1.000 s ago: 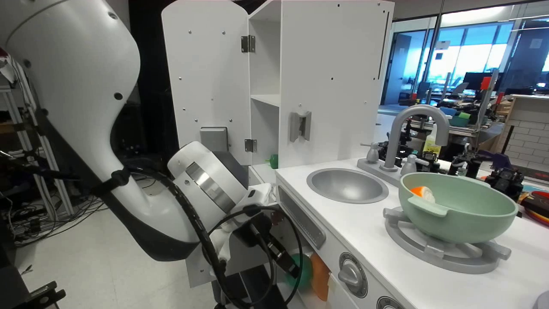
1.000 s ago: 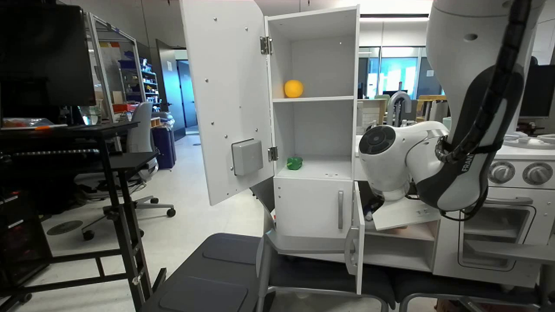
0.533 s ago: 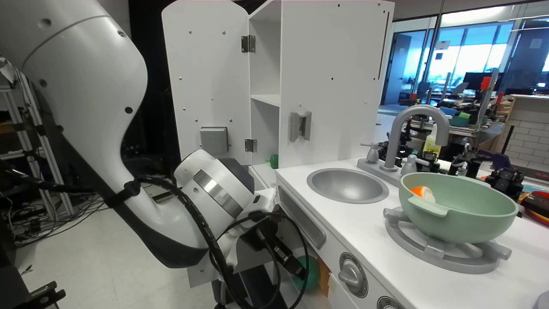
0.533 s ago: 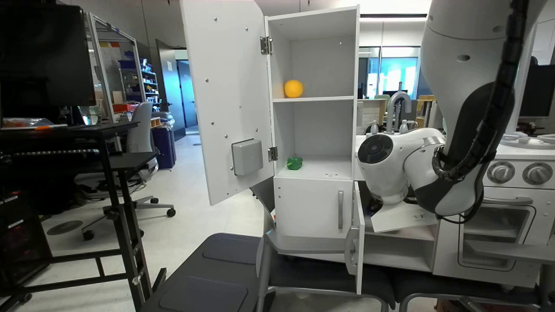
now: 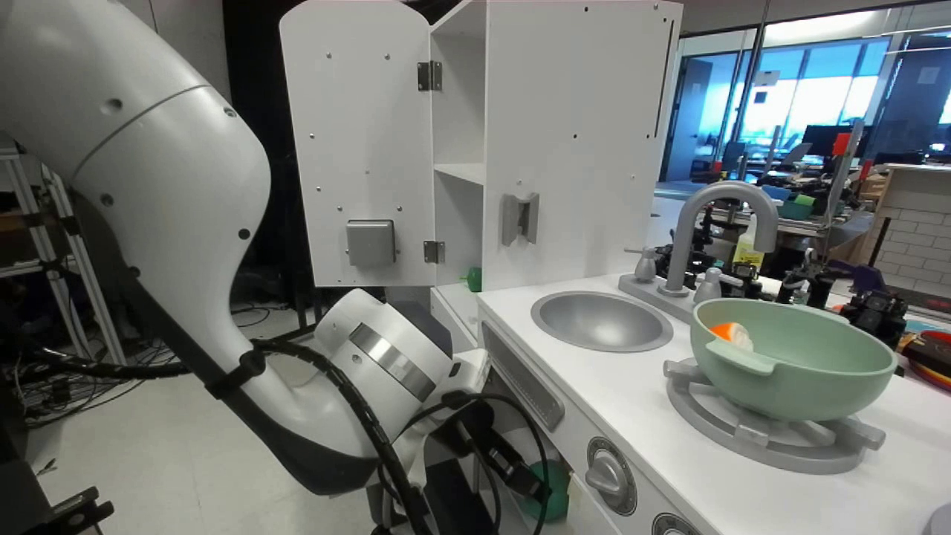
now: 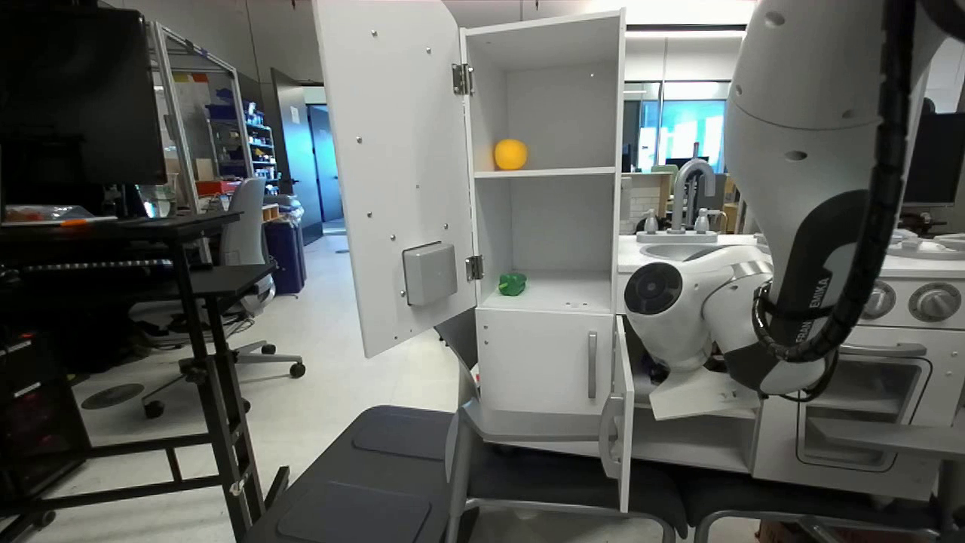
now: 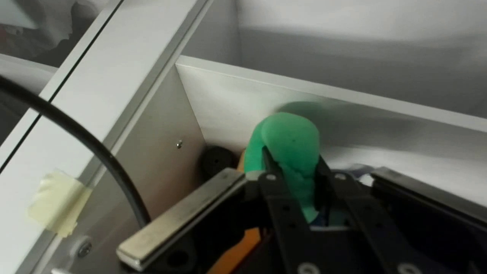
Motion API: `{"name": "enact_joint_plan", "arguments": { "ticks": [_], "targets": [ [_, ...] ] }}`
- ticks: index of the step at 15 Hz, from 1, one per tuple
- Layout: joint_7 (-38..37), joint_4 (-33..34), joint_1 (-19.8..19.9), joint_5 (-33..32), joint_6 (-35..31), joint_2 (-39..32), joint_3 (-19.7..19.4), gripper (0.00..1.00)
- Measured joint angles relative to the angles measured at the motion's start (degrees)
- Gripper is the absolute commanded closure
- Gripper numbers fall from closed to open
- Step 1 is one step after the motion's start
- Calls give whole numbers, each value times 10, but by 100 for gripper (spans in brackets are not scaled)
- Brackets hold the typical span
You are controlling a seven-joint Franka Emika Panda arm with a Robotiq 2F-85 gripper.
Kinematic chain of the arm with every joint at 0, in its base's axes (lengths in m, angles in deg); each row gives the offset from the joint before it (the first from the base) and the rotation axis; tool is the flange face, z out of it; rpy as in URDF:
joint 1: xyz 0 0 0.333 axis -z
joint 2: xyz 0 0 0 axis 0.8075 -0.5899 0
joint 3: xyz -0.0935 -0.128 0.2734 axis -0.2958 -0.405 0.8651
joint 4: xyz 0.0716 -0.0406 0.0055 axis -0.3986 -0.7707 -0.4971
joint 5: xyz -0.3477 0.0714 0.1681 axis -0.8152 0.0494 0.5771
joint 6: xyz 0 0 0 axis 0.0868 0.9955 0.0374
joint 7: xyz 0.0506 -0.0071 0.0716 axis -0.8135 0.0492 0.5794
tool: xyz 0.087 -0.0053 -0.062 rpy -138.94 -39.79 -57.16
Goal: Put the orange and the green sponges in the bottom cabinet and close it
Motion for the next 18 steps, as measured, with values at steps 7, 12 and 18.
{"name": "enact_joint_plan", "arguments": {
  "ticks": [7,12,18],
  "targets": [
    [-26,35,0,0,25,-32,-18,95],
    [-38,47,2,0,45,-36,-20,38],
    [-41,54,2,0,56,-38,-17,0]
  ]
}}
